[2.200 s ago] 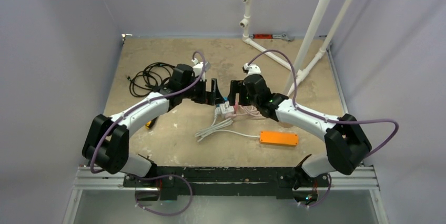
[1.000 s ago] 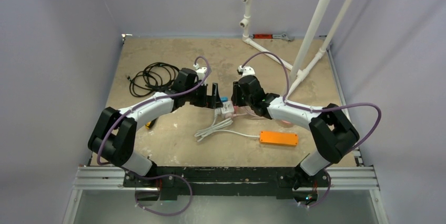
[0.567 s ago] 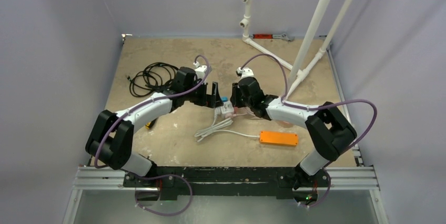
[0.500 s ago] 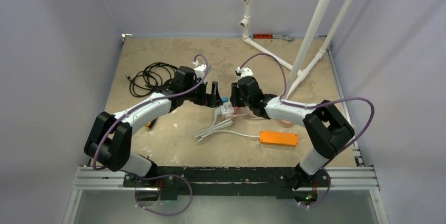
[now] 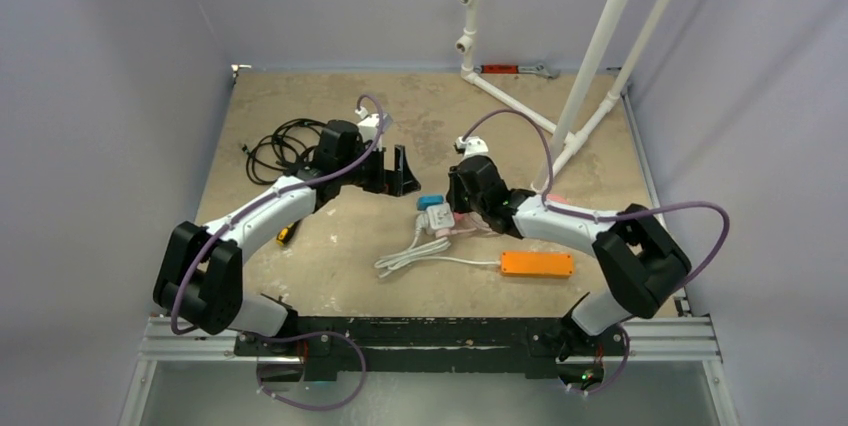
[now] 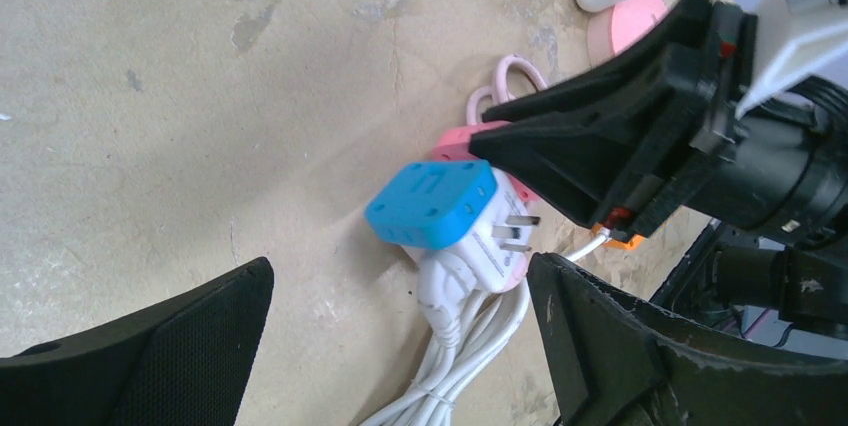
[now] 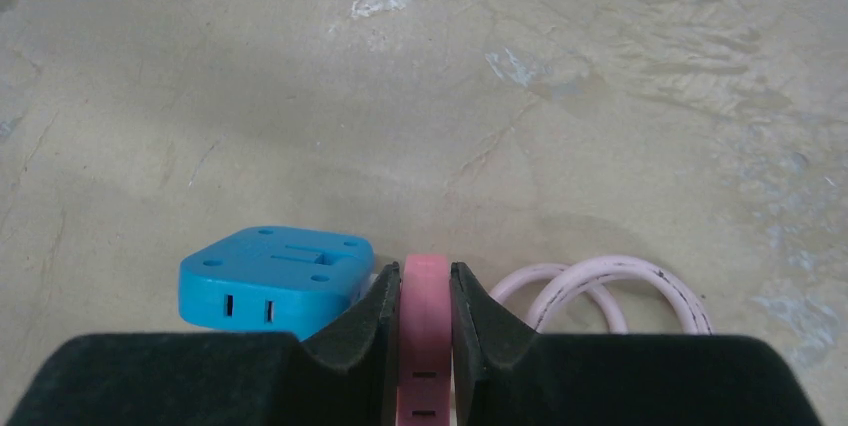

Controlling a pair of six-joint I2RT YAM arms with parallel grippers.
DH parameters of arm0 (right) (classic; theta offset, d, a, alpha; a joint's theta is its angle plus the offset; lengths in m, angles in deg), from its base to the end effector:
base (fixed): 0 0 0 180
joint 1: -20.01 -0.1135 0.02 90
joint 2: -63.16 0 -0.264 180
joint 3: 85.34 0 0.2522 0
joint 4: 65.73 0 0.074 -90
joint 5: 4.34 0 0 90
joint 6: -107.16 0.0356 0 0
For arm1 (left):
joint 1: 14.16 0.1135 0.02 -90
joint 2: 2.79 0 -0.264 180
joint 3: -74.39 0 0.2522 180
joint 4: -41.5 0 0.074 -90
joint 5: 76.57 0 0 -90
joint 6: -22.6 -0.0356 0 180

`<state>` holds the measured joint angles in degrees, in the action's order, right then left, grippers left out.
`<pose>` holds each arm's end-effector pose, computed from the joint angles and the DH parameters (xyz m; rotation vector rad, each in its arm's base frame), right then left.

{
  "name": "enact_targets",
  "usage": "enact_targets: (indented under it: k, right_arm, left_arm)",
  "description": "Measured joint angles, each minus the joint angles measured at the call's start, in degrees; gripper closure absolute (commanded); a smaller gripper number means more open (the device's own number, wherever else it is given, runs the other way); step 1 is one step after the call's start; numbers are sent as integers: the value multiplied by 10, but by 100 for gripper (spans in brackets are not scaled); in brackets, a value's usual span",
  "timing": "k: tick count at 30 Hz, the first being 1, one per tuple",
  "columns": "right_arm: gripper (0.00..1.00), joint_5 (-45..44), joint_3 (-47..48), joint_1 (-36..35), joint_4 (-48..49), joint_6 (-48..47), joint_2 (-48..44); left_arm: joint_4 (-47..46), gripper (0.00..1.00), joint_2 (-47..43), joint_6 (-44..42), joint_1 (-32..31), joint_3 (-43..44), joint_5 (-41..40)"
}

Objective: Pull the plug off the socket
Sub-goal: Pick up the socket from the center of the board.

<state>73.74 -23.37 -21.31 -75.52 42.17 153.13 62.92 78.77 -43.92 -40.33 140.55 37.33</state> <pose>0.2516 0.2114 0.1924 -0.2044 2.2350 0.4049 0.2716 -0.1495 0.2438 0.2975 2.2934 -0.9251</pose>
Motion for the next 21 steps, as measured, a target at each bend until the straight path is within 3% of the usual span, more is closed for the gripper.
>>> enact_targets:
  k: [11,21]
  right_arm:
    - [100,-42,-121,-12,82,-27,-147]
    - [100,-66,-182,-46,183,-62,-189]
  left_arm:
    - [-31,1,-23,14,13,0,50]
    - [-61,0,-30,19,11,0,104]
